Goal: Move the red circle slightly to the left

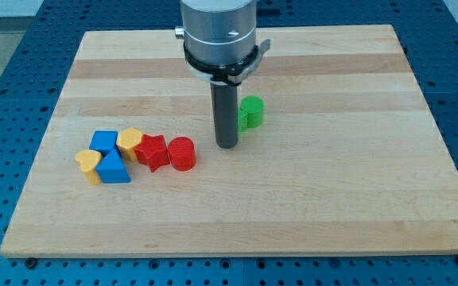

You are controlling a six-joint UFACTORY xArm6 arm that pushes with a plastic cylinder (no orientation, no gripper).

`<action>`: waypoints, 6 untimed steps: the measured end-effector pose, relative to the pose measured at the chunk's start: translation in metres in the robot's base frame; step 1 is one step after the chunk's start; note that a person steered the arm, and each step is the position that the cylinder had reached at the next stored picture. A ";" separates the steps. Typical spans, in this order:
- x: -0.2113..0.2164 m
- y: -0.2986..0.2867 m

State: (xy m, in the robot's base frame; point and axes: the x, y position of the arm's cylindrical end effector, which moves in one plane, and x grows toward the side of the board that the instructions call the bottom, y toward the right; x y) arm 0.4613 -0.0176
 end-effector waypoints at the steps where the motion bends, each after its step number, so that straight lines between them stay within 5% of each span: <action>1: 0.015 0.004; 6: 0.036 -0.044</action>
